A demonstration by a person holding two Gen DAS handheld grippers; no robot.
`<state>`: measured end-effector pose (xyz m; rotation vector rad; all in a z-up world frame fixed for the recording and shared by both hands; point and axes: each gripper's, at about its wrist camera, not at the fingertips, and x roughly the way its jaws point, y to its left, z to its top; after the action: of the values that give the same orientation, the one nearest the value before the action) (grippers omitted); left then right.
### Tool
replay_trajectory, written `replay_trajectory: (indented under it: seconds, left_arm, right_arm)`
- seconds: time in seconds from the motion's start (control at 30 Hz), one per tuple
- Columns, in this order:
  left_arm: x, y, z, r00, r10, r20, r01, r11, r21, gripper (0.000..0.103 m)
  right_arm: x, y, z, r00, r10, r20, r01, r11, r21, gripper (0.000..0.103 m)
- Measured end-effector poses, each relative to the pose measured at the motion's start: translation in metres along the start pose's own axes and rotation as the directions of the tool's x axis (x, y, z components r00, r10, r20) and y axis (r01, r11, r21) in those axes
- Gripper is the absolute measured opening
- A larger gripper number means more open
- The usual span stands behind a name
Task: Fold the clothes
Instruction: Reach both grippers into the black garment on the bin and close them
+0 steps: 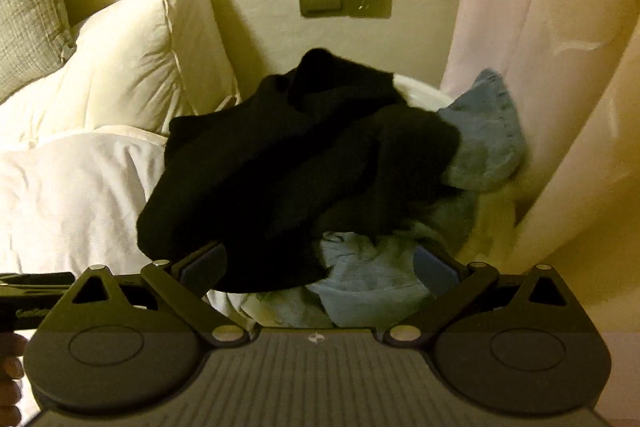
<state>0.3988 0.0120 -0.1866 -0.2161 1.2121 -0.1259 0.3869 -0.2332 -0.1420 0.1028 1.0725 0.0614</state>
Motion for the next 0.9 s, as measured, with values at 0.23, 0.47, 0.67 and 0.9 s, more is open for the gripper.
replay_trajectory:
  seconds: [0.23,0.47,0.67,0.9]
  left_arm:
    - [0.035,0.010,-0.002,0.998,-0.057,-0.016,0.054,0.986,-0.160,0.089]
    - [0.063,0.017,0.003,0.997,-0.068,0.021,0.071,0.938,-0.338,0.096]
    - [0.088,0.028,0.010,0.995,-0.079,0.062,0.099,0.868,-0.487,0.098]
    - [0.105,0.024,0.030,0.994,-0.052,0.098,0.094,0.870,-0.484,0.085]
  right_arm:
    - [0.025,-0.012,0.022,0.997,0.077,0.001,-0.077,0.997,-0.018,0.102]
    - [0.054,-0.016,0.061,0.992,0.125,0.001,-0.124,0.985,-0.122,0.102]
    - [0.087,-0.020,0.093,0.987,0.158,0.010,-0.153,0.971,-0.182,0.103]
    - [0.156,-0.005,0.111,0.987,0.151,-0.052,-0.159,0.944,-0.290,0.103]
